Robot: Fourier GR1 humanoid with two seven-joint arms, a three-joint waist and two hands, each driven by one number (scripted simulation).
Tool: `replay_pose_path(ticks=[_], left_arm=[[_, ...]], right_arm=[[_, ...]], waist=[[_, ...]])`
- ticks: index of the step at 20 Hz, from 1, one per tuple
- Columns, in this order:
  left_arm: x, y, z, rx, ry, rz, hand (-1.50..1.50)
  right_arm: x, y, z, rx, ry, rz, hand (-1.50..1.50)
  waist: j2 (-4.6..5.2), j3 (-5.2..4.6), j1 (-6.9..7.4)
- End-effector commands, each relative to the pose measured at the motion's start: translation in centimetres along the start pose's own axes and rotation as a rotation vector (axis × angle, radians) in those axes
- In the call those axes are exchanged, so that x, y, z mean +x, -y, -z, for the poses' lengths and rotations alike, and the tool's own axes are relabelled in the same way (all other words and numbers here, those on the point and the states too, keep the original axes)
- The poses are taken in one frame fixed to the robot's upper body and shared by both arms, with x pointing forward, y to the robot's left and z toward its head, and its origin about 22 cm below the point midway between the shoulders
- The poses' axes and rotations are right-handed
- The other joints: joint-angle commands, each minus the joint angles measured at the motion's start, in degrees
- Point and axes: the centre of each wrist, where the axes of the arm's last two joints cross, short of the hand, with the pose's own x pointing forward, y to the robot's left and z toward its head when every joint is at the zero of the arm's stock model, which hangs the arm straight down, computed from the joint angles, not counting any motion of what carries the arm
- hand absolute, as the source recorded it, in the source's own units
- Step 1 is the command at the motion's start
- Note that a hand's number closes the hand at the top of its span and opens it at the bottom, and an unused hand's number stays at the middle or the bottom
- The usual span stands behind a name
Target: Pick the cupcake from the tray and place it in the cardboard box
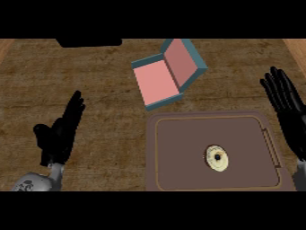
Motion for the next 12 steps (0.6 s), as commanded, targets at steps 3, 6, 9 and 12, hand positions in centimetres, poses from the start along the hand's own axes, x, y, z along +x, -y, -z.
replay_pose_path(ticks=[3, 6, 9, 12], left_arm=[[2.5, -3.9, -0.4, 0.030, 0.025, -0.006, 0.00], [3.1, -7.8, 0.0, 0.111, 0.033, -0.046, 0.00], [1.7, -6.3, -1.0, 0.084, -0.041, -0.097, 0.00], [2.7, -7.6, -1.2, 0.053, -0.026, -0.094, 0.00]], right_arm=[[0.1, 0.3, -3.6, -0.329, -0.120, -0.030, -1.50], [-0.5, 1.3, -7.6, -0.591, -0.266, -0.063, -1.50], [-0.4, 3.4, -9.5, -0.904, -0.117, -0.393, -1.50], [1.5, -2.2, -10.2, -0.870, 0.058, -0.450, -1.50]], waist=[[-0.61, -1.23, 1.33], [-0.99, -1.42, -0.51], [-1.51, -1.36, -2.10], [-0.97, -1.35, 0.03]])
